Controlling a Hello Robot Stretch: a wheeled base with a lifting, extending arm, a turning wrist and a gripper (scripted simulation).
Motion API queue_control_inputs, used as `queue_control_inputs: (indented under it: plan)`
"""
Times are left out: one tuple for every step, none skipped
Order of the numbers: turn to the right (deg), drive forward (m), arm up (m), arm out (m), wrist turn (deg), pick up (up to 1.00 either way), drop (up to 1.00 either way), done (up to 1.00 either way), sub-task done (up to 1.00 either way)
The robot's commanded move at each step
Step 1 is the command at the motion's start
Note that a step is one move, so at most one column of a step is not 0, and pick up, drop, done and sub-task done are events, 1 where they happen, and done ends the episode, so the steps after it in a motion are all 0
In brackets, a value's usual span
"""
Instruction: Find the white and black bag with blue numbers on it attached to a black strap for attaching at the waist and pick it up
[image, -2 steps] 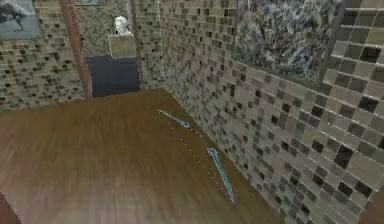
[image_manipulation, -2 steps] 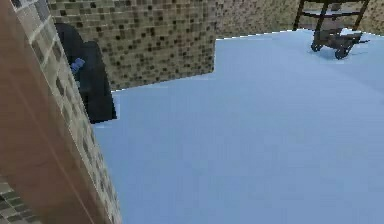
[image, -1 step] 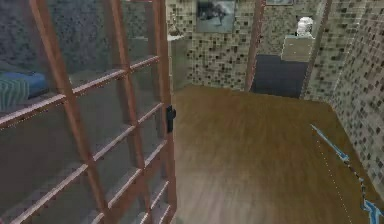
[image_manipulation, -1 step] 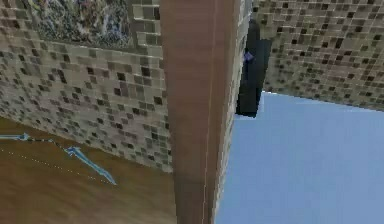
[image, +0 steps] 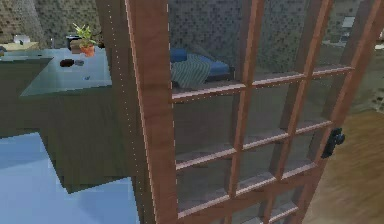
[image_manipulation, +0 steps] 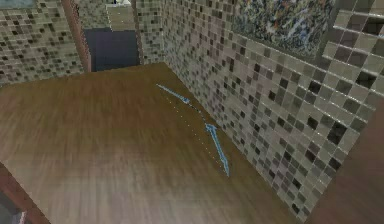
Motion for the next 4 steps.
queue_control_inputs:
  plan:
    - [-3.0,0.0,0.0,0.0,0.0,0.0,0.0,0.0,0.0]
    - [0.0,0.15,0.0,0.0,0.0,0.0,0.0,0.0,0.0]
    - [45.0,0.0,0.0,0.0,0.0,0.0,0.0,0.0,0.0]
    - [42.0,0.0,0.0,0.0,0.0,0.0,0.0,0.0,0.0]
